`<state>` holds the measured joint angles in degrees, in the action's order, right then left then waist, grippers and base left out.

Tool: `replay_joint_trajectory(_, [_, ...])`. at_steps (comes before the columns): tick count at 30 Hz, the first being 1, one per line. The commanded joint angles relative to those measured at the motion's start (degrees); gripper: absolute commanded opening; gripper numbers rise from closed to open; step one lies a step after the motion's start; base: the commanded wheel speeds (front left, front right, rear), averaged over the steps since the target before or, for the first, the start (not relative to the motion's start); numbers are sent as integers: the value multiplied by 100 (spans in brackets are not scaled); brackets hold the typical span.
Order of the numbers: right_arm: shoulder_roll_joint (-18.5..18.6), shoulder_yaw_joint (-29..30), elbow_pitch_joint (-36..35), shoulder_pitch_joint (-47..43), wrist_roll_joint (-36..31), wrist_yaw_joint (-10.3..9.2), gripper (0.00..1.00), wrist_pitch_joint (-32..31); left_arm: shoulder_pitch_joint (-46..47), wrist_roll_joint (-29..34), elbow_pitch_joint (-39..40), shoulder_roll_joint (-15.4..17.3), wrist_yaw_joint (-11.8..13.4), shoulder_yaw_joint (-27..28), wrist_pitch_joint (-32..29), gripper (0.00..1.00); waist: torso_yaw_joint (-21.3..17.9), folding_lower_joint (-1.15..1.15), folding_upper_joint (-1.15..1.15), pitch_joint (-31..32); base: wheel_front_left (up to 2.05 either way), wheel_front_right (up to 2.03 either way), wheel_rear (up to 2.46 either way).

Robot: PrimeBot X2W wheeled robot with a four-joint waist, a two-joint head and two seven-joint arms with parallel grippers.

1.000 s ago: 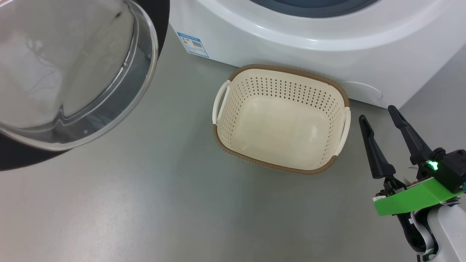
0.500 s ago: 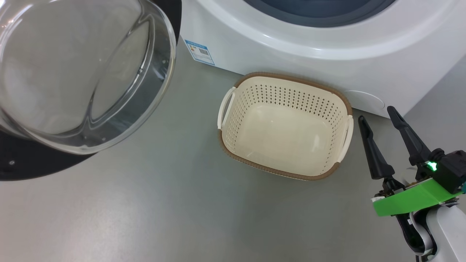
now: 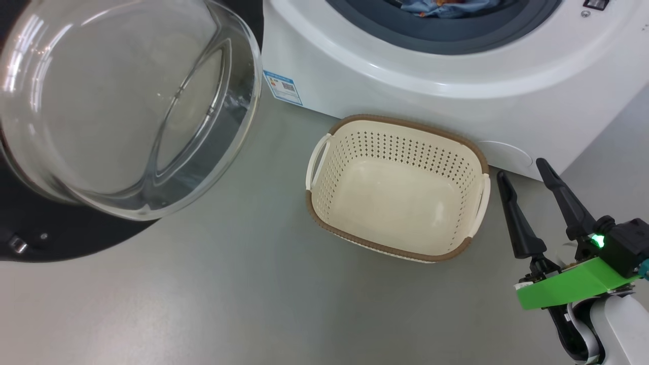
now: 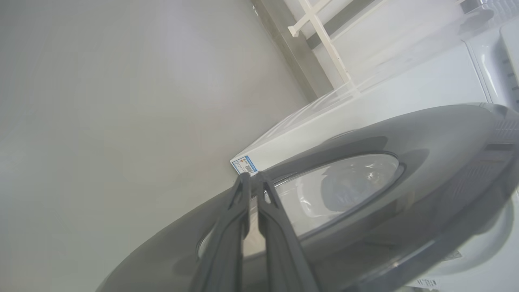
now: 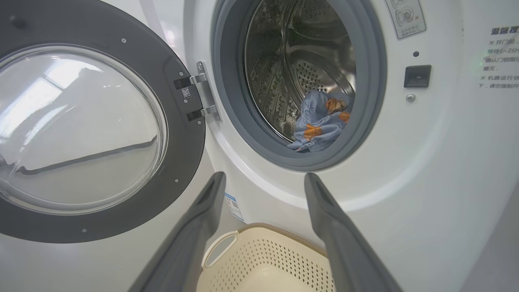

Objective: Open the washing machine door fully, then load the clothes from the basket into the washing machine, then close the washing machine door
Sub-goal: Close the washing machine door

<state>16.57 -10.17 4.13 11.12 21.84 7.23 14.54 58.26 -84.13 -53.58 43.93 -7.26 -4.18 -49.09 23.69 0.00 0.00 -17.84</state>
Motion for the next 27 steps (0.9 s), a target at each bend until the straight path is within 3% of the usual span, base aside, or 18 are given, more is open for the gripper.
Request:
replay_joint_trajectory(1, [8, -78, -136, -79, 2, 25, 100, 46, -133, -95, 228, 313, -23, 75, -228, 0, 19, 0, 0, 58, 0, 0, 0])
replay_joint_trajectory(18, [-80, -21, -152, -267, 26, 25, 100, 46, -701, -477, 1194, 368, -23, 56, -1111, 0, -31, 0, 0, 405, 0, 0, 0])
replay_joint_trajectory(27, [-104, 38, -182, -387, 23, 25, 100, 46, -1276, -770, 2145, 369, -23, 136, -1483, 0, -103, 0, 0, 535, 0, 0, 0])
